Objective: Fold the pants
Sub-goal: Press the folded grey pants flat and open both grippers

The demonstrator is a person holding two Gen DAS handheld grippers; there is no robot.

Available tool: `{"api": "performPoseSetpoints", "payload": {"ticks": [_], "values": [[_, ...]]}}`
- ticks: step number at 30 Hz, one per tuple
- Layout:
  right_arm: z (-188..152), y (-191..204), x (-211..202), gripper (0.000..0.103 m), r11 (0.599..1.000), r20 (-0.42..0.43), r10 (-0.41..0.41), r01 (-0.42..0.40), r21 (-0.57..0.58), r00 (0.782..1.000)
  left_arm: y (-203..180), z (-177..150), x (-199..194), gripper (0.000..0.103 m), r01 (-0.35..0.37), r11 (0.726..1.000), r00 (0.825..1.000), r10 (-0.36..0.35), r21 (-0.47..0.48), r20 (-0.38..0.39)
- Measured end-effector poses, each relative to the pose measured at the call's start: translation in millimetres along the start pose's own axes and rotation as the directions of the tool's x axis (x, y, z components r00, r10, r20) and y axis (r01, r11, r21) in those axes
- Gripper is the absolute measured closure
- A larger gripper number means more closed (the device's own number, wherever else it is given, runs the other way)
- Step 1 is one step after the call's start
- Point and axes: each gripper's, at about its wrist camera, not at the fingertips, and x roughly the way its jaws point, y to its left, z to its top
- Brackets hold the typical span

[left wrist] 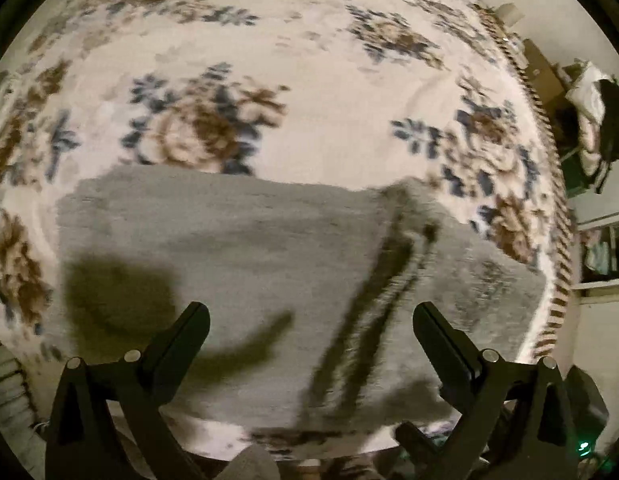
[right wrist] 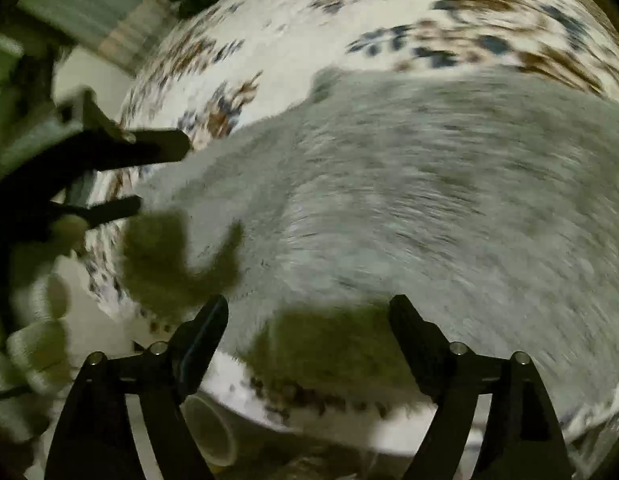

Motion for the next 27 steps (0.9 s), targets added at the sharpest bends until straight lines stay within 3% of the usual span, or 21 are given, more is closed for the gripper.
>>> {"api": "performPoseSetpoints", "payload": {"ticks": [5,7,8,9,11,14,19,23,26,27], "values": [[-4.0,-64.6,-31.9,0.018,0.975,-0.012,-0.138,0.138,0.172,0.99,-30.0,-15.3,20.1,0.0,0.038,0.999,0.999,-0.038,0.033,-0.013],[-4.5,-85.6,-35.5,0.018,0.957,-0.02,-0.185,0.185,0.224,0.983,-42.7,-22.0,40.4,0.005,0.01,0.997,0.999,-0.007,0.081,-0.045],[-4.3,-95.9,-38.9,0.018,0.946,-0.021,-0.199,0.197,0.256,0.98,-47.5,-24.2,49.0,0.023,0.008,0.995,0.998,-0.001,0.103,-0.062],[-5.1,-106.0,-41.9,0.018,0.935,-0.017,-0.207,0.203,0.29,0.978,-51.0,-26.5,56.6,0.05,0.002,0.993,0.998,0.006,0.118,-0.07],[1.6,-123.4,-46.7,0.018,0.918,-0.014,-0.23,0.222,0.328,0.973,-55.7,-29.5,72.5,0.081,0.035,0.991,0.994,-0.021,0.13,-0.107],[-1.7,-135.9,-46.6,0.018,0.906,-0.015,-0.249,0.238,0.349,0.968,-58.6,-33.6,75.1,0.096,0.061,0.987,0.996,-0.05,0.151,-0.077],[5.2,-133.7,-42.4,0.018,0.898,-0.037,-0.269,0.265,0.351,0.962,-44.9,-43.4,50.9,0.1,0.059,0.984,0.998,-0.057,0.167,-0.017],[21.6,-125.8,-24.3,0.014,0.9,-0.077,-0.306,0.315,0.3,0.949,-30.3,-49.1,43.9,0.099,0.051,0.989,0.998,-0.045,0.138,-0.042],[31.4,-123.0,-20.6,0.011,0.903,-0.087,-0.323,0.334,0.27,0.942,-33.6,-44.2,38.0,0.095,0.088,0.993,0.994,-0.082,0.079,-0.076],[34.5,-122.1,-20.9,0.011,0.902,-0.086,-0.328,0.339,0.266,0.941,-37.4,-40.6,33.9,0.085,0.077,0.994,0.995,-0.071,0.072,-0.075]]}}
